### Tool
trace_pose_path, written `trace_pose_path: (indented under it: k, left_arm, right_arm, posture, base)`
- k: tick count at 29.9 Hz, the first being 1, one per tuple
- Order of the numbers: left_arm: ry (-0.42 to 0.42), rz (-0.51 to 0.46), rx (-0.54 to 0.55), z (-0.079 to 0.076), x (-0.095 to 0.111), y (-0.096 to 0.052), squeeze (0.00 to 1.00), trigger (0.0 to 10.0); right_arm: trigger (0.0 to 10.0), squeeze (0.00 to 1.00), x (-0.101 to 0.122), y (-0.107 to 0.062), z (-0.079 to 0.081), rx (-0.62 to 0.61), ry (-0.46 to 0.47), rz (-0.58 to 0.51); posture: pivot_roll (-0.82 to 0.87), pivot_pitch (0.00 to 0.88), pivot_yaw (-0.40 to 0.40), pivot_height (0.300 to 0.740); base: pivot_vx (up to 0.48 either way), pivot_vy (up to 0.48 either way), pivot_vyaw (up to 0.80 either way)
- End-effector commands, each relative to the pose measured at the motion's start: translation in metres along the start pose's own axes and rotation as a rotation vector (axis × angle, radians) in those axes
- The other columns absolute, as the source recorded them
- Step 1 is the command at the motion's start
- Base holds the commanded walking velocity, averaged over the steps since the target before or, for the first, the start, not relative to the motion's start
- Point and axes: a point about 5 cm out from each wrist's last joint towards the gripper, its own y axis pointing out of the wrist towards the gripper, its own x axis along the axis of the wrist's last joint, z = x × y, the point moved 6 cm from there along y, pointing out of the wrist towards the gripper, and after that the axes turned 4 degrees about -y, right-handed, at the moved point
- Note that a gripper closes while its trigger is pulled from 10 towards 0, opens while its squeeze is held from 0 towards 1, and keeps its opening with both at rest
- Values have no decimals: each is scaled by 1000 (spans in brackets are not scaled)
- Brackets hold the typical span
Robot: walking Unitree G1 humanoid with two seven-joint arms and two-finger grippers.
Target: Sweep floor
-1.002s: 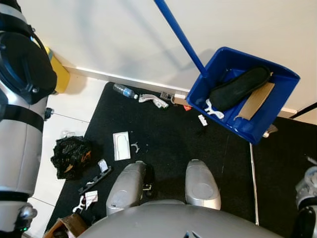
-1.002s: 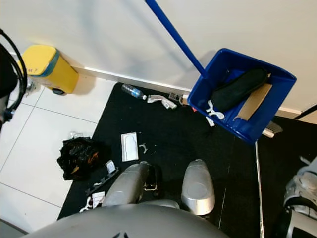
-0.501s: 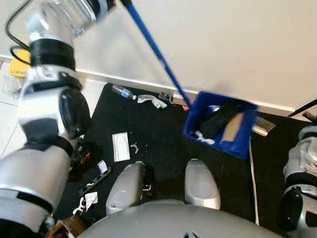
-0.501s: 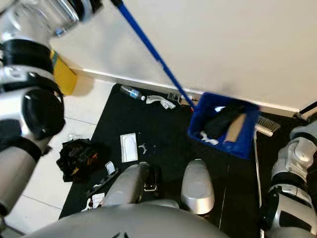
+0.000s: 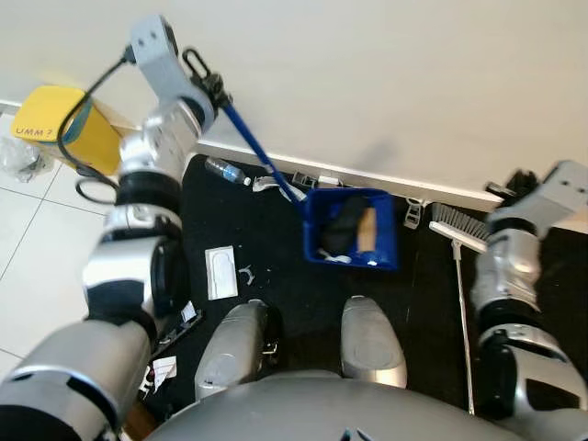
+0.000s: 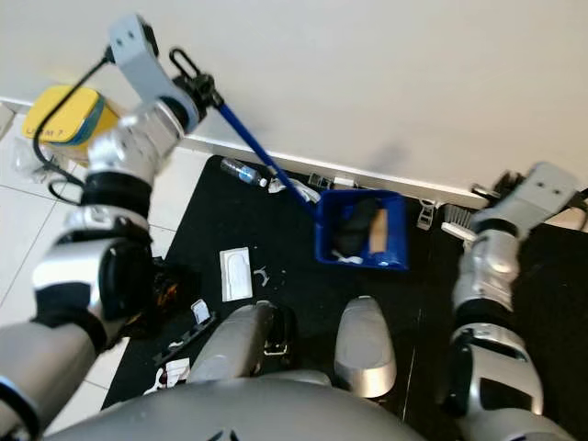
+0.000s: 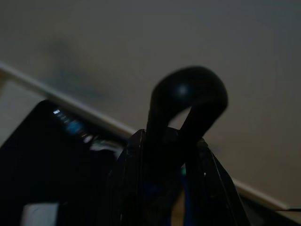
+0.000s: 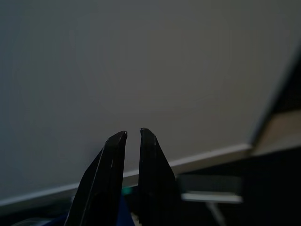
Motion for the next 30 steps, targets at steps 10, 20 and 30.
trace_pose_path:
  k: [10, 20, 30]
  left_arm:
    - [246, -93, 24, -7, -23, -7, 0, 10000]
    - [249, -53, 85, 4, -44, -7, 0, 10000]
    - [350, 18, 135, 21, -57, -7, 0, 10000]
  right_arm:
    - [10000, 0, -3, -3, 42, 106, 7, 4]
    - [10000, 0, 1, -1, 40, 102, 11, -3]
    - [10000, 0, 1, -1, 47, 115, 9, -4]
  posture:
    - [-32, 0, 70, 740]
    - [-36, 0, 71, 740]
    - [-40, 0, 75, 740]
  base:
    - [0, 0, 0]
    - [0, 0, 0]
    - [0, 0, 0]
